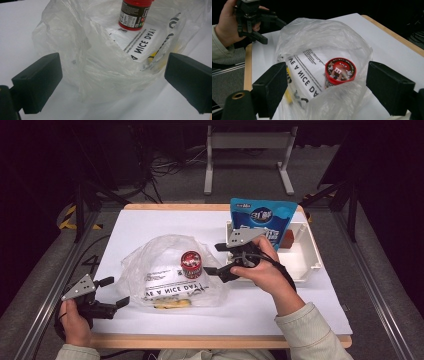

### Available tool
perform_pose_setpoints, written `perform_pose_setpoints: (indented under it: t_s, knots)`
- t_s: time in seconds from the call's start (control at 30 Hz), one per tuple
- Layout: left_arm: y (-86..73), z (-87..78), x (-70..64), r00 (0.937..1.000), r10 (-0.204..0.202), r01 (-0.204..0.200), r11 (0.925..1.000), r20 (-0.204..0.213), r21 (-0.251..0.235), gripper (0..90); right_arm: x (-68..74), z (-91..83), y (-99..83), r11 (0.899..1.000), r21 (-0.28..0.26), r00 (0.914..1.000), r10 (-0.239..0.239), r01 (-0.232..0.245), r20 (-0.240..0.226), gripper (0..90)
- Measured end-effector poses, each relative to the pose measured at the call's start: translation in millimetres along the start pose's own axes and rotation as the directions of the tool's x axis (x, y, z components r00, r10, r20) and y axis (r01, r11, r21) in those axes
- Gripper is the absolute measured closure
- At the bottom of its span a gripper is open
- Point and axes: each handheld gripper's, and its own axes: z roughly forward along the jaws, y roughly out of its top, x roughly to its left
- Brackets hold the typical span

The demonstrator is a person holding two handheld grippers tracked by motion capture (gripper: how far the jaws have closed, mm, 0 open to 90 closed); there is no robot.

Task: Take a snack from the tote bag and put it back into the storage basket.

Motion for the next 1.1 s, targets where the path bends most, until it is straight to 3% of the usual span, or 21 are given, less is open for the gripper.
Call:
perform_pose_setpoints:
  t_s: [0.43,1.1]
  knots:
    - [-5.3,-10.0,-4.3,0.9998,-0.004,0.004,1.0,-0.017,-0.003,1.9,1.4,28.8,12.6,1.0,0.021,0.9997,-0.022,0.022,-0.014,18.8]
    - [-5.7,-10.9,-2.6,0.9998,-0.005,0.005,1.0,-0.02,-0.003,1.9,-6.8,75.3,14.1,0.999,0.054,1.0,0.005,-0.005,0.0,17.0]
